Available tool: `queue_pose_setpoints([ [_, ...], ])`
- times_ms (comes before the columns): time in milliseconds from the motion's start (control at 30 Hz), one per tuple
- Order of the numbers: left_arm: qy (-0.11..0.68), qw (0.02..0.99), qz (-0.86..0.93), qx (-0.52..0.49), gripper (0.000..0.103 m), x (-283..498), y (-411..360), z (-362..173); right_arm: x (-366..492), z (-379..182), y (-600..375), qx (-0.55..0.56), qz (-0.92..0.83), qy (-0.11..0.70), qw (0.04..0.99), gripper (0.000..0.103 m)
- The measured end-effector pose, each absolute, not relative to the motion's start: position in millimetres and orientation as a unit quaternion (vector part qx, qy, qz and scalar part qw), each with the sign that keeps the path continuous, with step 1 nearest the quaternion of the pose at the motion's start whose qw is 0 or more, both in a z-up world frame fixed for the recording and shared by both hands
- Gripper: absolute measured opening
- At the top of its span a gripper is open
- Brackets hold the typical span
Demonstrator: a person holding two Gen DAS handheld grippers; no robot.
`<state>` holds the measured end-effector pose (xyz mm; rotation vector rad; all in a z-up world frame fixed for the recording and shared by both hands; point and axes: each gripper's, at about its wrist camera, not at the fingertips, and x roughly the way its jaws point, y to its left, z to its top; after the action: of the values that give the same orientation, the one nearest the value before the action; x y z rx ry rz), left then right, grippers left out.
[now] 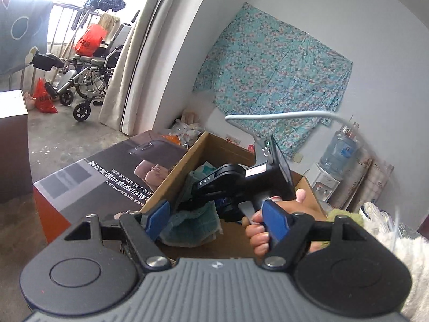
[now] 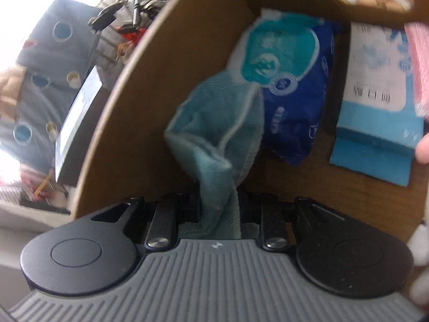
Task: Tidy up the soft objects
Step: 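Lower the towel into the cardboard box and open the right tool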
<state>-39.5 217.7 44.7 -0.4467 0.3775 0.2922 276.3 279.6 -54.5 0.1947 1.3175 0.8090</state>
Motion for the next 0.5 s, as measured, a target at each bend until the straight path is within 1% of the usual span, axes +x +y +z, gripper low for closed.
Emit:
queue_pose_setpoints([
  [67, 0.187, 0.947, 0.141, -0.220, 0.078, -38.9, 215.9, 42.5, 279.6, -58.1, 277.9, 0.100, 0.367, 0.597, 0.706, 0.023],
  [100, 0.189, 0.947, 0.140, -0.220, 0.078, -37.7, 215.7, 41.8, 280.6, -58.0, 277.0, 0.101, 0.369, 0.600, 0.703, 0.026],
  [167, 0.193, 0.946, 0.136, -0.220, 0.078, -35.3, 213.1, 39.8, 280.3, -54.8, 272.3, 0.104, 0.363, 0.603, 0.703, 0.042],
  [200, 0.195, 0.946, 0.134, -0.220, 0.078, -33.7, 212.3, 39.1, 279.5, -51.4, 270.1, 0.104, 0.363, 0.603, 0.703, 0.061],
  [233, 0.196, 0.947, 0.132, -0.219, 0.079, -33.0, 211.4, 37.6, 278.9, -48.1, 268.1, 0.104, 0.361, 0.600, 0.706, 0.075],
  [267, 0.197, 0.947, 0.131, -0.218, 0.079, -32.1, 210.5, 37.0, 277.4, -42.3, 265.0, 0.104, 0.359, 0.592, 0.714, 0.079],
  [300, 0.198, 0.947, 0.130, -0.217, 0.080, -31.6, 209.2, 36.8, 276.8, -37.2, 262.8, 0.103, 0.361, 0.586, 0.718, 0.080],
  [500, 0.202, 0.949, 0.122, -0.210, 0.082, -29.1, 196.8, 38.1, 275.7, 1.8, 240.8, 0.115, 0.383, 0.552, 0.732, 0.080],
])
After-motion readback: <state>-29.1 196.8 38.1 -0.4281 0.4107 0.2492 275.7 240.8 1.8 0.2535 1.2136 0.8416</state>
